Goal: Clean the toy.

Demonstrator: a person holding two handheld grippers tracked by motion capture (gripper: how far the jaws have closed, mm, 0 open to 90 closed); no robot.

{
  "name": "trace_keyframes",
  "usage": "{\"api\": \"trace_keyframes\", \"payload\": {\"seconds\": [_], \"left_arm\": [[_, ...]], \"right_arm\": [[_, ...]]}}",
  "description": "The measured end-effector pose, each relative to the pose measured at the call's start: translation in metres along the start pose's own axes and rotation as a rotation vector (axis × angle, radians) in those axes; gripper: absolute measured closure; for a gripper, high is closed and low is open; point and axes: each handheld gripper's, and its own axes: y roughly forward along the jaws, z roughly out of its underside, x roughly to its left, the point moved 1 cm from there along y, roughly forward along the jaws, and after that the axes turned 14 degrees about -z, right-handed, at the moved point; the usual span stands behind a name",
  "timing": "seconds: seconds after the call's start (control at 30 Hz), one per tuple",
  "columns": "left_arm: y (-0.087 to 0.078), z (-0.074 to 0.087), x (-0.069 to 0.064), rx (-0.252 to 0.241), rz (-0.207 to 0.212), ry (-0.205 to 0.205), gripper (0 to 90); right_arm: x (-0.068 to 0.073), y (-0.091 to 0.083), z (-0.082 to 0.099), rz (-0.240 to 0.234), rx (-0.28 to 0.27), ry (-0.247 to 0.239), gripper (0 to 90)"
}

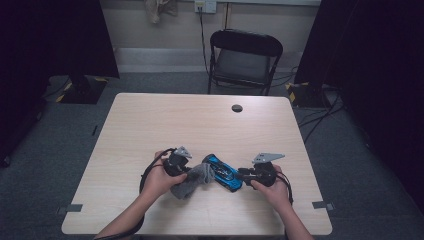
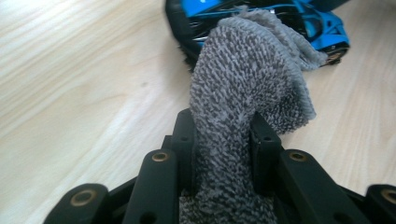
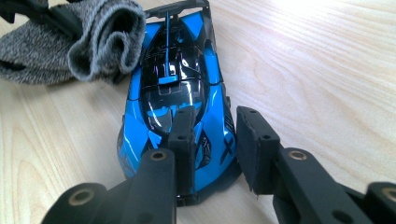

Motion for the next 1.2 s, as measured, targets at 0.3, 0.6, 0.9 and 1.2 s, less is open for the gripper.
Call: {"api": "trace_keyframes", "payload": {"seconds": [0.3, 0.6, 0.9, 1.2], "left_arm": [[-0.01, 0.008, 0.013, 0.013, -0.037, -0.006, 69.5], [-0.027, 0.028, 0.028, 0.023, -0.052, -0.026, 69.5], [-0.029, 0.04, 0.03, 0.018, -0.038, -0.042, 69.3], [-0.027, 0.04, 0.028, 0.02, -0.024, -0.045, 68.6]], "right_arm": [[0.0, 0.0, 0.0, -0.003, -0.001, 0.002, 69.0], [0.0, 0.0, 0.001, -0.003, -0.005, -0.001, 68.9], [0.001, 0.0, 0.0, 0.013, -0.002, -0.006, 65.9], [0.01, 0.007, -0.008, 0.011, 0.026, -0.056, 30.9]]}}
